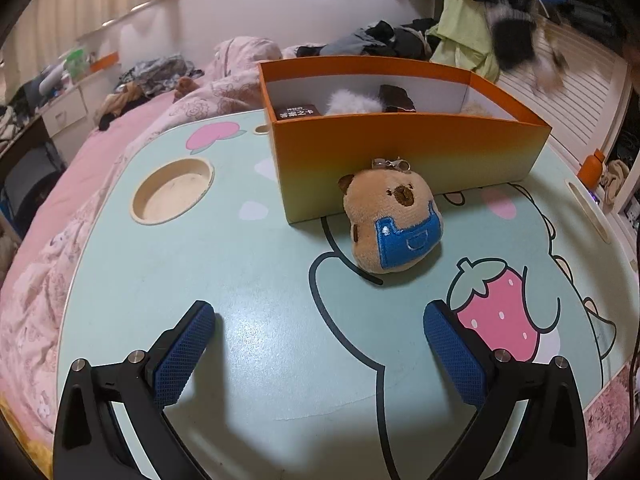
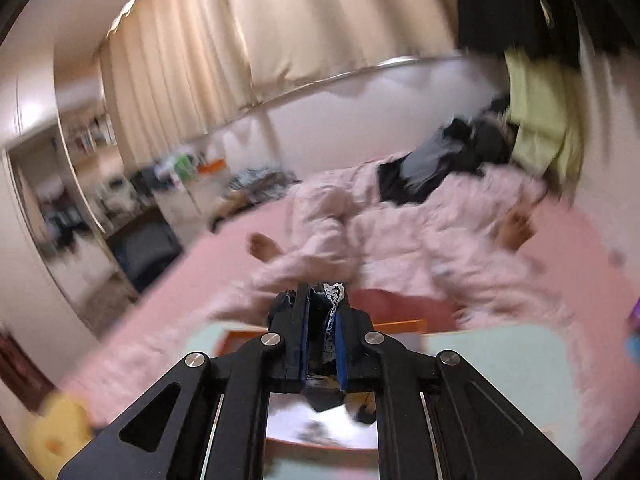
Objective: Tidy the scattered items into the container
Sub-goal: 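Grasp the black pouch with the right gripper, lift it out, set it down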
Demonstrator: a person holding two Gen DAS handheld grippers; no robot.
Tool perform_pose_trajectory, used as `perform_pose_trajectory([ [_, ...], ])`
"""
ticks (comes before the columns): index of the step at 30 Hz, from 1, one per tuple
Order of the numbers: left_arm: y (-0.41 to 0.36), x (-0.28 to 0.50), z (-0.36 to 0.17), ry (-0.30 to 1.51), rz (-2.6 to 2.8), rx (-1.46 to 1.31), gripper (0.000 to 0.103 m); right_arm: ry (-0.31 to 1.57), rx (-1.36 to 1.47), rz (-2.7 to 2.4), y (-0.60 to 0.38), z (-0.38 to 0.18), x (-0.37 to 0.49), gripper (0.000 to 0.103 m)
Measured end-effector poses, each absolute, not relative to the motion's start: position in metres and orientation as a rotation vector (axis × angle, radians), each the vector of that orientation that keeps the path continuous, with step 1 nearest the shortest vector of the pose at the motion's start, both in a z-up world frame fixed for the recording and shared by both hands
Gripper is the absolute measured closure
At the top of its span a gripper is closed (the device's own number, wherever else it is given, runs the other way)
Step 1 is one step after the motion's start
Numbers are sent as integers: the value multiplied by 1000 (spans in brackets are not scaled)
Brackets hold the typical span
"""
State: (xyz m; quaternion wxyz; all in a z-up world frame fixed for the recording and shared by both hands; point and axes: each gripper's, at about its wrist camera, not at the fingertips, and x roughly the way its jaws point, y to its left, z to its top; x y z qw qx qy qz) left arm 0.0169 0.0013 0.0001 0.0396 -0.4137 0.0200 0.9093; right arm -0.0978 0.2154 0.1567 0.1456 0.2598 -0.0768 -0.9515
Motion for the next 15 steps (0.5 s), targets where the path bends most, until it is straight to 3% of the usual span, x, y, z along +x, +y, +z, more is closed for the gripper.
perform_pose_trajectory([
  [2,2,17,1,62,2791,-1269,0,-196,818,-2739,212,148,-113,92],
  [9,5,19,2,56,2793,-1263,0,-580,879,-2453,221,101,-160,92],
  [15,6,19,2,56,2794,-1264,0,-552,701,-2432,236,117,-96,92],
])
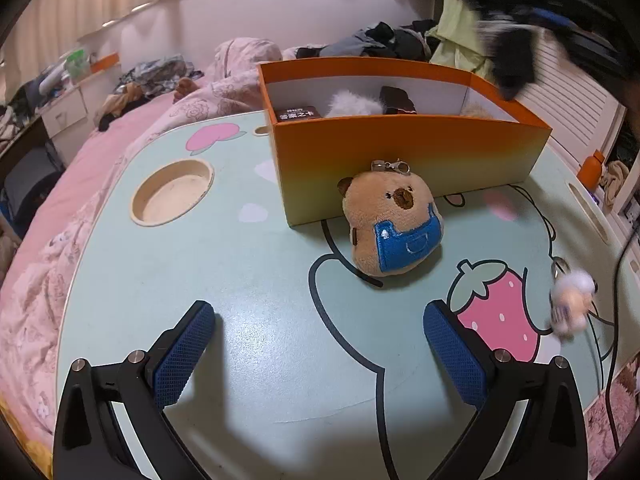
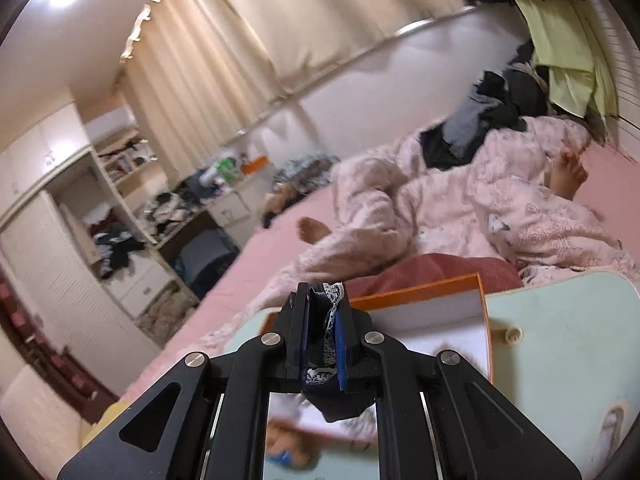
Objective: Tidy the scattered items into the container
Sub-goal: 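Grasp the black pouch with the right gripper, lift it out, set it down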
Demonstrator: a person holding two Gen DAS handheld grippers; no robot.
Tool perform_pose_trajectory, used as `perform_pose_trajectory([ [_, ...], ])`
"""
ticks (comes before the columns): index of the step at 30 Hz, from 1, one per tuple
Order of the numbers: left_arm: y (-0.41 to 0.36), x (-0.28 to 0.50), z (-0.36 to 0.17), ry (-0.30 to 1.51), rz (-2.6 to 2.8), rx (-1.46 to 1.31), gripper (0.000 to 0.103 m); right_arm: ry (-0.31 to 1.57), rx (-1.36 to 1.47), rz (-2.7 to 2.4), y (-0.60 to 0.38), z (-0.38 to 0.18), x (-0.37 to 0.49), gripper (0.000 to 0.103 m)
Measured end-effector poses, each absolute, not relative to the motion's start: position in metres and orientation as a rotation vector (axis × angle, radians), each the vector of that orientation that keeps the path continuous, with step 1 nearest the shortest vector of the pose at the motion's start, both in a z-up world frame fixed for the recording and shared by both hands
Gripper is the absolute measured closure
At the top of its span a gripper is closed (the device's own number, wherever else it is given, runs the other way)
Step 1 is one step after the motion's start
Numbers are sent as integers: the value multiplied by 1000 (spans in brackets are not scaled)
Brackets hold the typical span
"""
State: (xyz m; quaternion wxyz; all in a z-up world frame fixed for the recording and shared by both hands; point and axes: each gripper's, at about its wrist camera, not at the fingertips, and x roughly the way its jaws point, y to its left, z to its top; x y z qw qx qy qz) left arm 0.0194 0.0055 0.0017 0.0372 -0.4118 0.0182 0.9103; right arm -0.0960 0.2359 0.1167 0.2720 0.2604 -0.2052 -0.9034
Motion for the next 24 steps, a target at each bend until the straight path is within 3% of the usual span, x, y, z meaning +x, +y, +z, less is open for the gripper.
perform_pose_trajectory([
  [7,6,19,2,56,2795,-1265,0,-539,883,-2374,252,89,-49,90],
  [13,6,19,1,57,2795,-1264,0,-696,1028,-2220,238,33,-59,86],
  [14,6,19,1,57,2795,-1264,0,-713,1040,-2206,234,28,-61,81],
  [16,6,19,1,56,2795,-1265,0,-759,1054,-2193,229,22,-63,61],
  [17,6,19,1,56,2795,-1264,0,-777,1054,-2207,229,23,-63,39],
  [18,6,19,1,56,2795,-1264,0,-786,1043,-2239,232,26,-61,28],
  [24,6,18,1,56,2796,-1265,0,-626,917,-2576,259,45,-24,27],
])
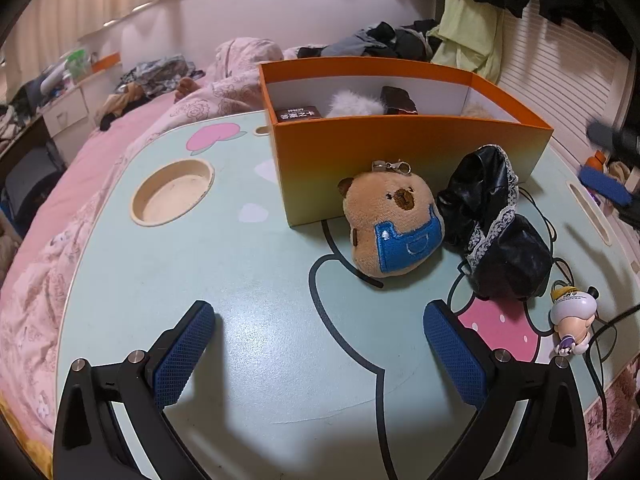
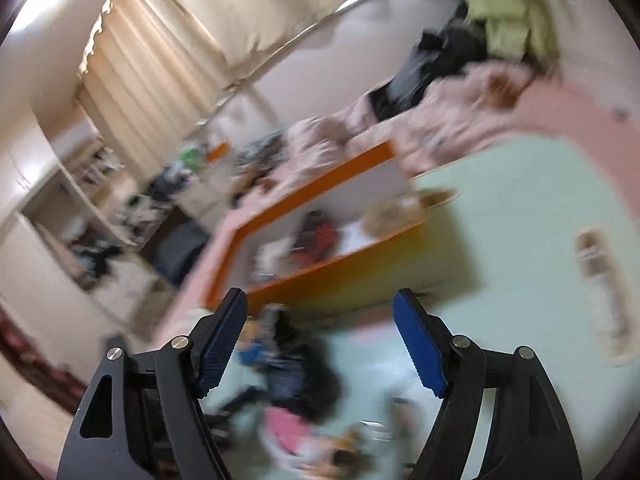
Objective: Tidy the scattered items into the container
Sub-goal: 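Grasp the black pouch with the right gripper, lift it out, set it down, then move the left gripper into the box over the dark patterned box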
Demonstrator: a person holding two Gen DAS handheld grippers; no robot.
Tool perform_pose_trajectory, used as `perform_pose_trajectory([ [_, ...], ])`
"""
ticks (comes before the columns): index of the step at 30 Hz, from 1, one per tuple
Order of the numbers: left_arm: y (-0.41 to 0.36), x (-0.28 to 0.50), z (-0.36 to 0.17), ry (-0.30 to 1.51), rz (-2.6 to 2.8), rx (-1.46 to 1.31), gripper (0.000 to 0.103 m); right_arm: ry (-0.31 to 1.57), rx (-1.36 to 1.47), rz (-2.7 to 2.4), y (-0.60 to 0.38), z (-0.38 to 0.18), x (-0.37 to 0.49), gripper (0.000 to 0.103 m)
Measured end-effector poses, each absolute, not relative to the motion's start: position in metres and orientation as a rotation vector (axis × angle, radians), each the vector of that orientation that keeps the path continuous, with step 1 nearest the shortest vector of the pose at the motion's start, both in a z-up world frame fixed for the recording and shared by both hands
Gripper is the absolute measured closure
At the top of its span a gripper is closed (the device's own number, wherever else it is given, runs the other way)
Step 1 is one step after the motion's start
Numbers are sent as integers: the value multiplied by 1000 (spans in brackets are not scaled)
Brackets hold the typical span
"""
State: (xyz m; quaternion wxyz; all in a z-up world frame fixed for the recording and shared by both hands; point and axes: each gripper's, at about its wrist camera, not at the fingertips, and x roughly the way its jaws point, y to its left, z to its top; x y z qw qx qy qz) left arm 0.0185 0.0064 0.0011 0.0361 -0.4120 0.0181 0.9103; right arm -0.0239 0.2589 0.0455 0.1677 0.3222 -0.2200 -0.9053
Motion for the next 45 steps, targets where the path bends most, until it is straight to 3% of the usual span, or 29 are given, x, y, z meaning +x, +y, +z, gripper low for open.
perform_pose_trajectory([
  [11,6,18,1,57,2795,-1265,0,-184,1106,-2820,255,23,7,28],
  [15,5,18,1,61,2794,-1265,0,-224,1191,-2842,263,2,-2,27],
  [20,6,18,1,62,2796,-1265,0,-6,1198,-2940,250,-4,-1,27],
  [33,7,7,3,87,2734,-1371,1,-15,1223,-2954,250,-5,-2,21],
  [35,4,2,9,88,2698,-1416,21,-17,1223,-2953,250,-5,0,21],
  [42,14,-23,90,11,2603,-1210,25,-17,1221,-2951,250,-6,0,21],
  [45,27,-61,106,-6,2526,-1249,37,-18,1221,-2951,250,-5,0,21],
])
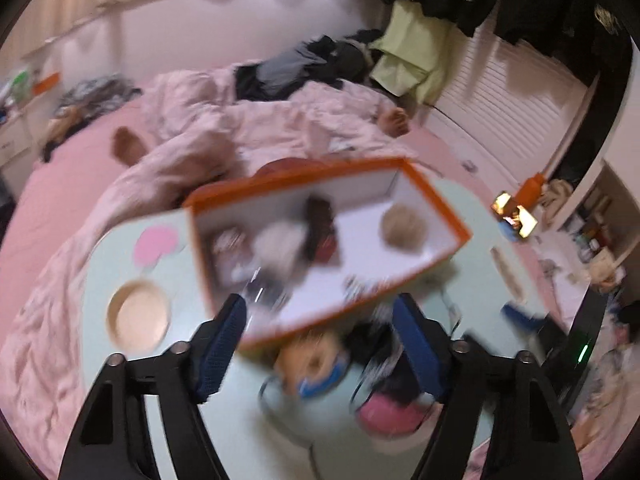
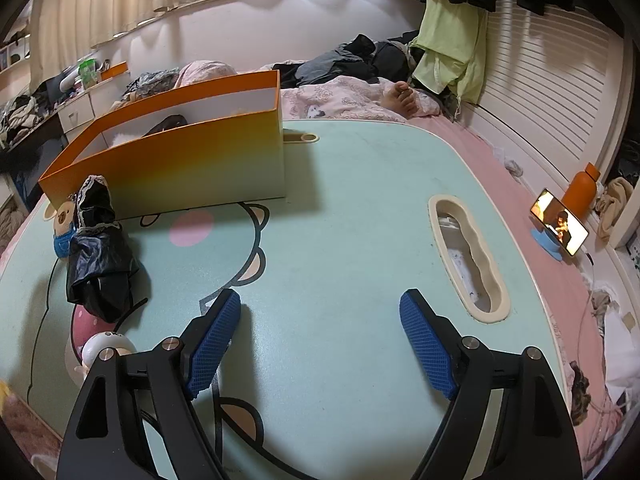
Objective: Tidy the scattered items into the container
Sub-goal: 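Move the left gripper into the box over the dark patterned box, then grasp the dark patterned box with the left gripper and set it on the table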
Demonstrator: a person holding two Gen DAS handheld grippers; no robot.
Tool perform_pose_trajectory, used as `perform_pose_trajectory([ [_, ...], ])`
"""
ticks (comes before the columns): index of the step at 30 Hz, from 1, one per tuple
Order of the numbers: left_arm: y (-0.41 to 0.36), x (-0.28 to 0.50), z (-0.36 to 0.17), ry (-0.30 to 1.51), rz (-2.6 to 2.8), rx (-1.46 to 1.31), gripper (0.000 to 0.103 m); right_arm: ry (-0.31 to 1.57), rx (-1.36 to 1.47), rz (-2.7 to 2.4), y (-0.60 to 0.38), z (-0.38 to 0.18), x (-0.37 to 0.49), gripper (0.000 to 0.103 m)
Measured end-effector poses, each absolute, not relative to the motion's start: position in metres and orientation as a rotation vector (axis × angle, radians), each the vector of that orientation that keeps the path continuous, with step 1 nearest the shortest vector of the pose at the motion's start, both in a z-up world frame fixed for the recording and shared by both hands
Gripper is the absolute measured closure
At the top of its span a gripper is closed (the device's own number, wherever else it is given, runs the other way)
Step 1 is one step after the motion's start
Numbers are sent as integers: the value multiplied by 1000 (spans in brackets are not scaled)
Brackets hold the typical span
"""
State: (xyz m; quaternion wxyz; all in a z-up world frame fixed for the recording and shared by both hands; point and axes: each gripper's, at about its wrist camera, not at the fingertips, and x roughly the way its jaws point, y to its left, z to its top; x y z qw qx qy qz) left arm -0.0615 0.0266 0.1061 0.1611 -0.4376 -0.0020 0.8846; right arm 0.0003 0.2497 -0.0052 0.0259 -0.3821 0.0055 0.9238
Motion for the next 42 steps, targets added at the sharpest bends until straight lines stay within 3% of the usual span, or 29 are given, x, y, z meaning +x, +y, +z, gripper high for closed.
perform_pose_trajectory([
  [2,37,-92,107,0,2476,-1316,55,17,-1181,2855,249,-5,1,21],
  [4,47,-119,102,-24,2427,-1374,64,18,-1180,2856,250,-5,1,21],
  [5,51,-130,96,-37,2418,-1408,76,18,-1180,2856,250,-5,1,21],
  [7,62,-150,81,-30,2404,-1496,83,18,-1181,2855,250,-5,1,21],
  [14,90,-171,70,165,2495,-1520,80,18,-1179,2854,250,-5,1,21],
  [17,88,-180,57,137,2453,-1590,70,19,-1179,2855,250,-5,1,21],
  [22,92,-180,38,227,2441,-1602,77,18,-1180,2855,249,-6,1,21],
  [33,49,-53,147,-47,2455,-1113,77,18,-1178,2856,249,-6,1,21],
  [42,9,21,79,-130,2417,-1256,77,19,-1177,2857,249,-6,1,21],
])
